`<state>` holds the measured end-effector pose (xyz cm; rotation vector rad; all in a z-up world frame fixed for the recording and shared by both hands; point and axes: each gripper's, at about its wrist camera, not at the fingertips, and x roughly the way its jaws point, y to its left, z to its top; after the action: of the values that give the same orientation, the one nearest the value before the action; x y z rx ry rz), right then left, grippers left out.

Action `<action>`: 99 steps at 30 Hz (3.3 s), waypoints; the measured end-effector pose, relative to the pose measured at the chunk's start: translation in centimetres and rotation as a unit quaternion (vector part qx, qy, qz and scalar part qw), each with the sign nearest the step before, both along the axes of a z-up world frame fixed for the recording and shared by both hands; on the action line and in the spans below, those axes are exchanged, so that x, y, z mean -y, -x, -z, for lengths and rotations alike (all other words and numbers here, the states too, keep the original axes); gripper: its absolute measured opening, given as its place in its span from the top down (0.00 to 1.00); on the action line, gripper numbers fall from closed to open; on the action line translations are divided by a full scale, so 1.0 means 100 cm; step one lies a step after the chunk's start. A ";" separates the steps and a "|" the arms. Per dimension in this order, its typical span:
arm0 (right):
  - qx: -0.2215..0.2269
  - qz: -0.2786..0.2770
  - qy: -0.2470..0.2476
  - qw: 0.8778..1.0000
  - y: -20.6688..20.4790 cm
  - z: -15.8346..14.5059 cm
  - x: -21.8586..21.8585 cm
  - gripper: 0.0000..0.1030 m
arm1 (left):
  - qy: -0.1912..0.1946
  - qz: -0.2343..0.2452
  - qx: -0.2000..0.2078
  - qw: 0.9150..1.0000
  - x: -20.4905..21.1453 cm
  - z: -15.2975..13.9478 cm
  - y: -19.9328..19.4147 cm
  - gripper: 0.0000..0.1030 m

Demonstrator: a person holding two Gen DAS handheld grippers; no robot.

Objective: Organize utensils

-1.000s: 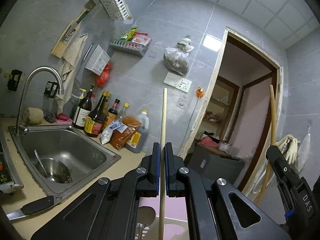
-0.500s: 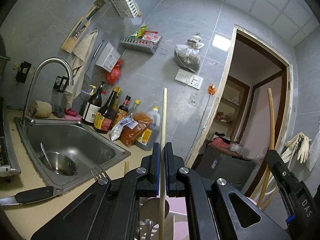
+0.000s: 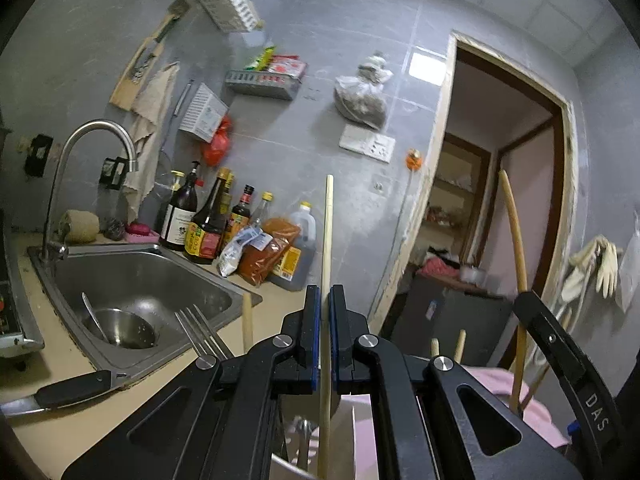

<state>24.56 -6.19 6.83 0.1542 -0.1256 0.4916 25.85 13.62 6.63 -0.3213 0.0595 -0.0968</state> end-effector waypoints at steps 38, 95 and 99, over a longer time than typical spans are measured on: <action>-0.020 0.022 0.027 0.999 0.044 -0.003 0.036 0.77 | -0.059 0.080 -0.060 0.993 0.036 -0.005 0.041 0.66; -0.157 0.244 0.076 0.954 0.238 0.029 0.157 0.00 | -0.137 0.090 -0.095 0.982 0.107 0.039 0.203 0.02; -0.156 0.254 0.080 0.951 0.242 0.033 0.153 0.00 | -0.145 0.075 -0.087 0.983 0.107 0.041 0.207 0.02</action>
<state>0.33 -21.49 3.54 0.0354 0.1826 -0.0419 5.15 2.90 2.55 -0.0325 0.2689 -0.2072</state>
